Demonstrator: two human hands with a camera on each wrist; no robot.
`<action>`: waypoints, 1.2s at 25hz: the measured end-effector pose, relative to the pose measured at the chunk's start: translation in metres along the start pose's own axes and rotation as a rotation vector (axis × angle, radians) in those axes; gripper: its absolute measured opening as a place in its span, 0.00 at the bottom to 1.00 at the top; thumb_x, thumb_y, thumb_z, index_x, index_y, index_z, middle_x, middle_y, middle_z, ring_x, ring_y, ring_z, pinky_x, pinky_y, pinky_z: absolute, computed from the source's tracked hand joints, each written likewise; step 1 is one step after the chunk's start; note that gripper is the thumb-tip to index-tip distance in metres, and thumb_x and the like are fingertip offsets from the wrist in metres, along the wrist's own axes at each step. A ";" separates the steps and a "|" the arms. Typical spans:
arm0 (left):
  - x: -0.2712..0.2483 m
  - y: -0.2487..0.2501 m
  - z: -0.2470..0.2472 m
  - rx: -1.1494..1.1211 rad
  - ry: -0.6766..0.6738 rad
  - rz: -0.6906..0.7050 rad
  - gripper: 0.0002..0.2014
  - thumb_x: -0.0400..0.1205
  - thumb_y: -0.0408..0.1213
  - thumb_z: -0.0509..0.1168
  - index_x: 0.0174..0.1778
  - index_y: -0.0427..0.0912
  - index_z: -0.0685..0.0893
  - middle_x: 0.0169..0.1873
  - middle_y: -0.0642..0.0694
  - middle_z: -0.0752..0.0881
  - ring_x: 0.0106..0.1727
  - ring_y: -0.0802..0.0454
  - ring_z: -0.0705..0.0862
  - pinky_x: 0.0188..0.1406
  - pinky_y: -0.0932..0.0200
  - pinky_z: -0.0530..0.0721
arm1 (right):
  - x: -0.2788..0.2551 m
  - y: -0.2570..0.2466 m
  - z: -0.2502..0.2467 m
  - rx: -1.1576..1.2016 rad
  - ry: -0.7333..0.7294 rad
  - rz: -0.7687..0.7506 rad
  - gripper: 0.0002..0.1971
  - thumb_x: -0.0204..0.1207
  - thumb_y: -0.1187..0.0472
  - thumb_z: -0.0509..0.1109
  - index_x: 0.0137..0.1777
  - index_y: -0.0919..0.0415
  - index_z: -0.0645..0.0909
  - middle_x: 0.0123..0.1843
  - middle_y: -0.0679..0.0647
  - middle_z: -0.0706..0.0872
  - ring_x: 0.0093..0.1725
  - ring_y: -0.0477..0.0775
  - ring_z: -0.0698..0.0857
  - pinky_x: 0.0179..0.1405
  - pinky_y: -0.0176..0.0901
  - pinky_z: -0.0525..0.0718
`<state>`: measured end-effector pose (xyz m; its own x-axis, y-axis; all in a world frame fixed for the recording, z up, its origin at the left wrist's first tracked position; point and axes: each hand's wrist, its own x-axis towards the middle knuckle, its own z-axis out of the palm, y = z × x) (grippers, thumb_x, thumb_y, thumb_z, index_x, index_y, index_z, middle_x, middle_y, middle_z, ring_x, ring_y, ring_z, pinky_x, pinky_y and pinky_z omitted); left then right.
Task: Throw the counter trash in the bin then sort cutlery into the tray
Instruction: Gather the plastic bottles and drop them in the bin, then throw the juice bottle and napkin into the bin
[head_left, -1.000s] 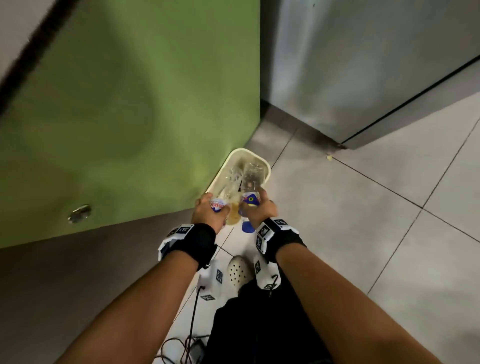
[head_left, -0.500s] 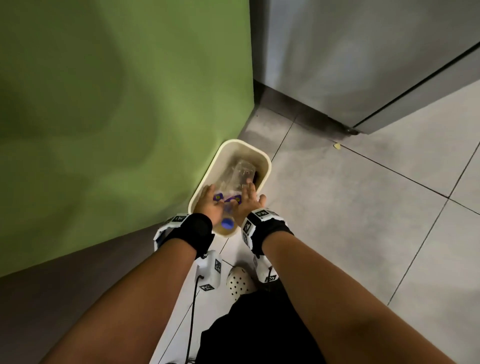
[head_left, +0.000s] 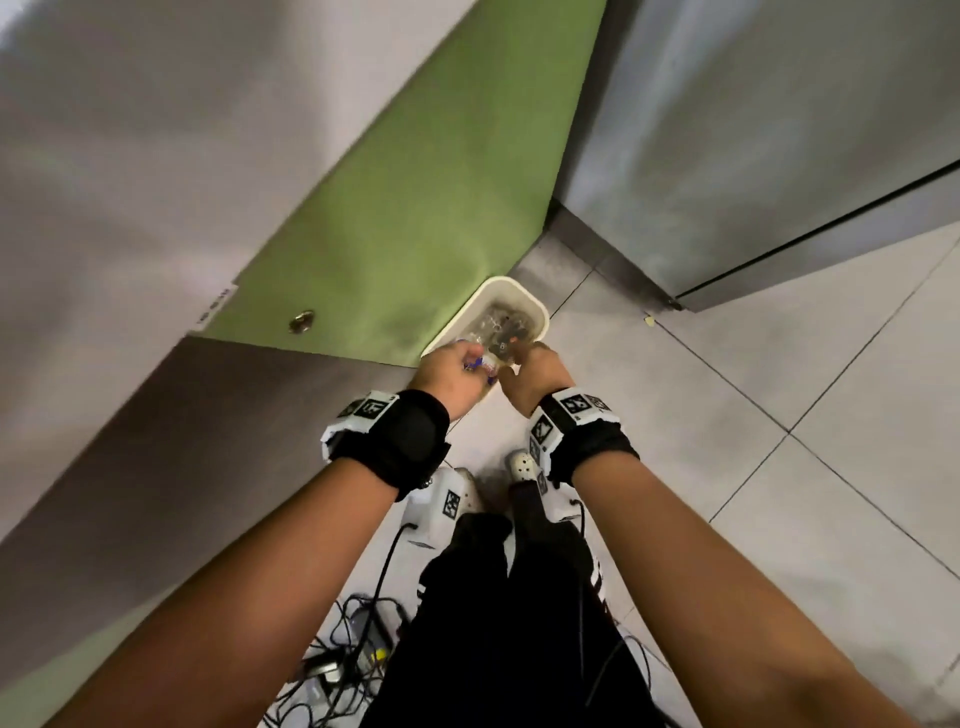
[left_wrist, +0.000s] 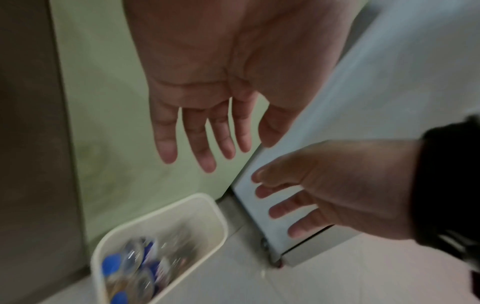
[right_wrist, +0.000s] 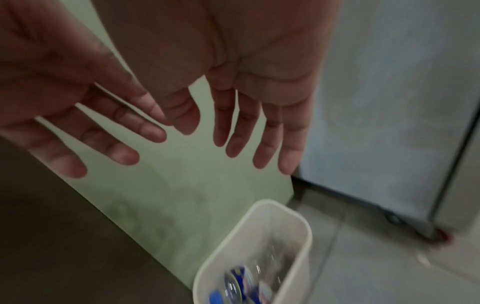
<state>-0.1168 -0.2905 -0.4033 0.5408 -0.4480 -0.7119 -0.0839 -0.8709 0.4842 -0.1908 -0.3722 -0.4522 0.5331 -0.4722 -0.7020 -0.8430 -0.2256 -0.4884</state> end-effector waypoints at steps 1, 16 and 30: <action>-0.022 0.013 -0.014 0.008 0.002 0.036 0.18 0.82 0.33 0.62 0.68 0.39 0.79 0.66 0.43 0.83 0.66 0.46 0.81 0.63 0.65 0.72 | -0.019 -0.014 -0.014 -0.037 0.004 -0.052 0.17 0.75 0.61 0.63 0.62 0.61 0.80 0.63 0.66 0.85 0.64 0.66 0.81 0.64 0.51 0.81; -0.314 0.089 -0.203 -0.312 0.654 0.263 0.11 0.81 0.36 0.64 0.58 0.47 0.84 0.38 0.63 0.82 0.33 0.68 0.80 0.33 0.87 0.72 | -0.259 -0.228 -0.171 -0.355 0.083 -0.997 0.16 0.76 0.62 0.64 0.64 0.60 0.78 0.58 0.59 0.85 0.55 0.58 0.84 0.56 0.47 0.80; -0.391 -0.067 -0.324 -0.437 1.128 -0.135 0.12 0.80 0.35 0.65 0.58 0.42 0.85 0.57 0.46 0.87 0.43 0.55 0.81 0.45 0.70 0.73 | -0.299 -0.401 -0.075 -0.606 0.009 -1.281 0.15 0.76 0.61 0.64 0.62 0.60 0.80 0.62 0.60 0.82 0.63 0.63 0.79 0.64 0.55 0.81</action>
<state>-0.0510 0.0082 0.0077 0.9656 0.2578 -0.0333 0.2008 -0.6584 0.7254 -0.0172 -0.2046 -0.0074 0.9424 0.3300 0.0549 0.3149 -0.8195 -0.4789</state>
